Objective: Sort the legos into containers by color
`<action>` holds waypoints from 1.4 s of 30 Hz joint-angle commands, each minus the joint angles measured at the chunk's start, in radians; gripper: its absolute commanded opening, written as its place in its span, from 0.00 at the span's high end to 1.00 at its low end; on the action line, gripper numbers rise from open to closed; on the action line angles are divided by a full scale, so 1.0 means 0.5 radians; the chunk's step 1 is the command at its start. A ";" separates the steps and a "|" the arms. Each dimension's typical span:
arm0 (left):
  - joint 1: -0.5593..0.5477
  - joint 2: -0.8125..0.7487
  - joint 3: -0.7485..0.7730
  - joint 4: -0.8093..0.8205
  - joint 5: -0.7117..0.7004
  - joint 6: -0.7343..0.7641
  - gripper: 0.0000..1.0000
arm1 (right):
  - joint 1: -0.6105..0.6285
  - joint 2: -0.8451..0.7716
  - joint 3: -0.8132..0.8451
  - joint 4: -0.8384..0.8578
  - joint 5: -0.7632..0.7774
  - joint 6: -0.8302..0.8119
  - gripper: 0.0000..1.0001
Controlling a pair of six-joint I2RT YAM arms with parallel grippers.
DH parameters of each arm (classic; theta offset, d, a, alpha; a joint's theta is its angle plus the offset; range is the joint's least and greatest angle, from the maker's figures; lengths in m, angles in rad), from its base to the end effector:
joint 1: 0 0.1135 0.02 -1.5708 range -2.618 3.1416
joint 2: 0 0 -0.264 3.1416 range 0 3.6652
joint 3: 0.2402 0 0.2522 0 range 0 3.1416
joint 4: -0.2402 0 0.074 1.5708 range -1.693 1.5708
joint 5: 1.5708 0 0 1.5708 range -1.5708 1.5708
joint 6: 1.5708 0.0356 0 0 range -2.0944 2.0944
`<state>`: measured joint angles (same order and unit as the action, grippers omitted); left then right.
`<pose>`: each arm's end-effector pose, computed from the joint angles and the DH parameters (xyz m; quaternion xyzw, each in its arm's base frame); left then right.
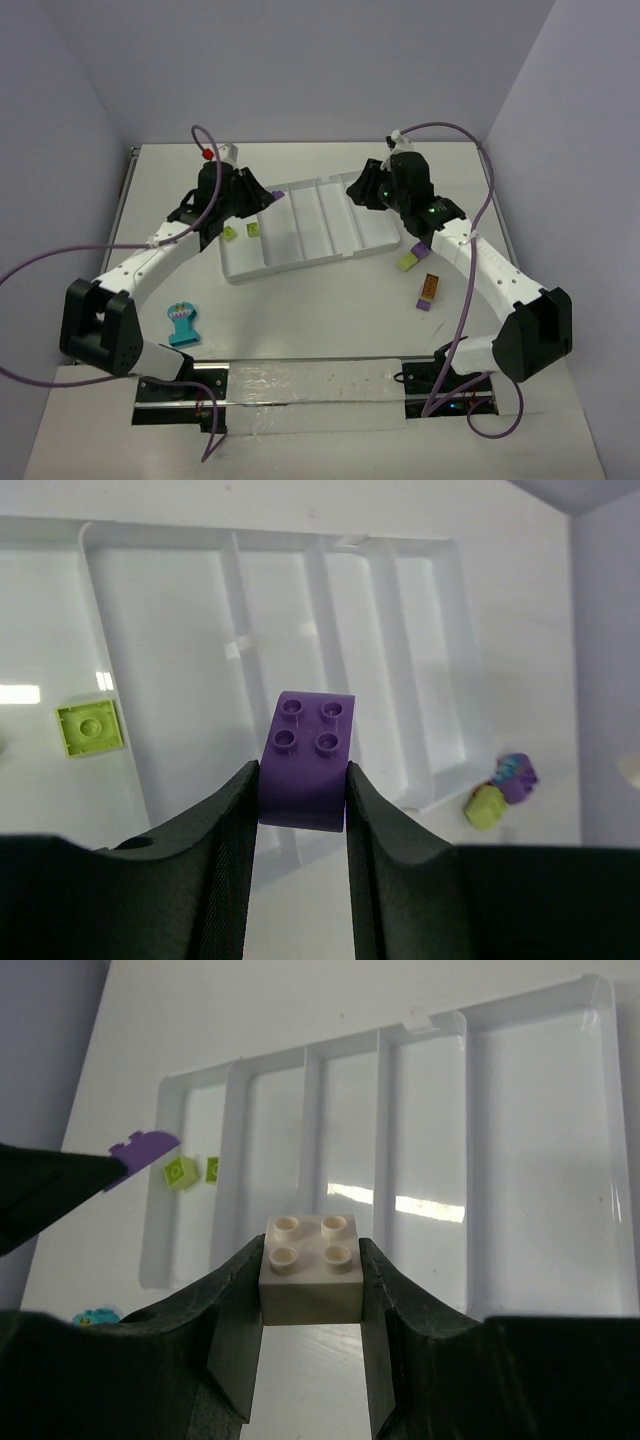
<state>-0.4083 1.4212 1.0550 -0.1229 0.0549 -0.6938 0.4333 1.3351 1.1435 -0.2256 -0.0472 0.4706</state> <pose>0.2999 -0.1319 0.2914 -0.1079 0.8502 -0.2895 0.4262 0.2810 0.1319 0.3381 0.0028 0.8381 0.2559 0.4818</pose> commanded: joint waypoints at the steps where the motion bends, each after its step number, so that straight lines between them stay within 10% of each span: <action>1: -0.096 0.215 0.174 -0.095 -0.437 0.041 1.00 | 0.110 0.110 0.064 -0.007 -0.029 -0.116 0.91; 14: -0.279 0.495 0.177 -0.047 -0.841 0.032 0.96 | 0.259 0.677 0.486 -0.104 -0.031 -0.141 0.87; 21: -0.313 0.612 0.225 -0.095 -0.877 0.035 0.25 | 0.262 0.946 0.688 -0.113 0.001 -0.162 0.83; 24: -0.321 0.582 0.252 -0.165 -0.877 0.037 0.09 | 0.265 1.040 0.759 -0.133 -0.007 -0.159 0.81; 35: -0.337 0.008 0.314 -0.513 -1.015 -0.040 0.04 | 0.302 1.263 0.917 -0.183 0.018 -0.160 0.33; 42: -0.321 -0.262 0.326 -0.627 -1.058 -0.098 0.04 | 0.299 1.200 0.894 -0.185 0.177 -0.159 0.24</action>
<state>-0.5743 1.3442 1.1856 -0.3695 -0.4413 -0.7187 0.5766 1.9736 1.5558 -0.3272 -0.0429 0.3992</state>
